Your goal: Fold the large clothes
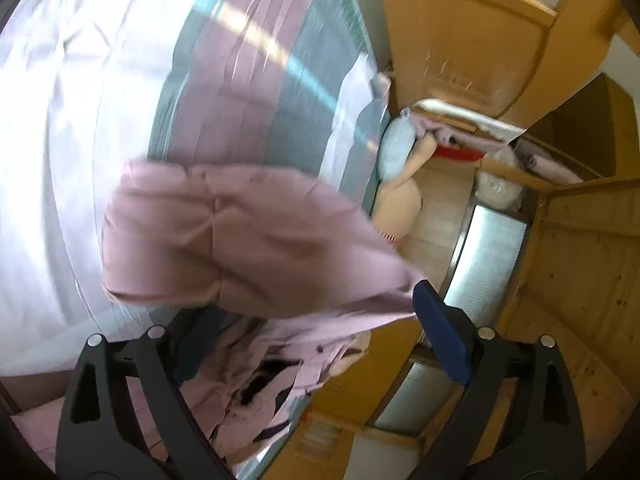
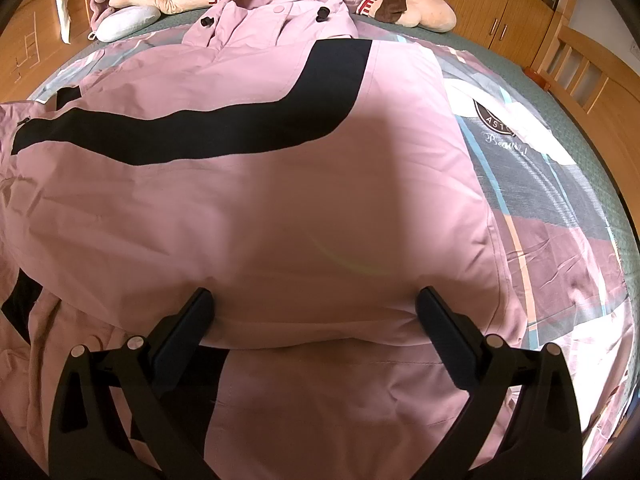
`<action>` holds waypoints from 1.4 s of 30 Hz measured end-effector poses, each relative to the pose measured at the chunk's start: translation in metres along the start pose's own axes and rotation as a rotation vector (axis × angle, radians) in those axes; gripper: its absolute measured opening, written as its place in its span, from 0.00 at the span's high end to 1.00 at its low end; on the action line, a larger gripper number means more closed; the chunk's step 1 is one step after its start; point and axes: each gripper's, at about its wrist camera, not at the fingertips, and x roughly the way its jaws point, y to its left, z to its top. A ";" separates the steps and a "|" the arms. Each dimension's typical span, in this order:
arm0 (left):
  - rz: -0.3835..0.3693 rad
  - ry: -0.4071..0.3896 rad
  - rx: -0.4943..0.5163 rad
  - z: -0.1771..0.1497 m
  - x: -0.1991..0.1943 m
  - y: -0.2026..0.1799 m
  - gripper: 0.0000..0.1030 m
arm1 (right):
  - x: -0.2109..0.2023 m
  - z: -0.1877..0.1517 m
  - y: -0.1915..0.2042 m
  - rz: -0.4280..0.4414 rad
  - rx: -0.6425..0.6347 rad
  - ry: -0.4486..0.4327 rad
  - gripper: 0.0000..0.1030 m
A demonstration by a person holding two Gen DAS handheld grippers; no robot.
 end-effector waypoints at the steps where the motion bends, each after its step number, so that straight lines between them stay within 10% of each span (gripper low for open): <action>1: 0.004 -0.019 0.002 0.002 -0.003 -0.001 0.08 | 0.000 0.000 0.000 -0.001 0.000 0.000 0.01; 7: 0.102 0.017 -0.139 0.015 0.012 0.030 0.11 | 0.000 -0.001 0.000 -0.001 -0.001 -0.001 0.01; 9: 0.104 0.068 -0.124 0.014 0.024 0.032 0.58 | 0.000 0.000 0.000 -0.001 -0.001 -0.001 0.01; 13: 0.116 0.078 0.110 -0.001 0.032 -0.003 0.81 | 0.000 -0.001 0.000 0.000 0.001 0.001 0.01; 26: 0.021 -0.095 1.322 -0.195 0.006 -0.135 0.80 | -0.012 0.008 -0.030 0.153 0.207 0.016 0.01; 37: 0.258 0.348 2.008 -0.376 0.083 -0.016 0.78 | -0.015 0.010 -0.053 0.216 0.359 0.020 0.01; 42: 0.297 0.433 2.131 -0.407 0.077 0.011 0.30 | -0.015 0.009 -0.061 0.253 0.409 0.031 0.01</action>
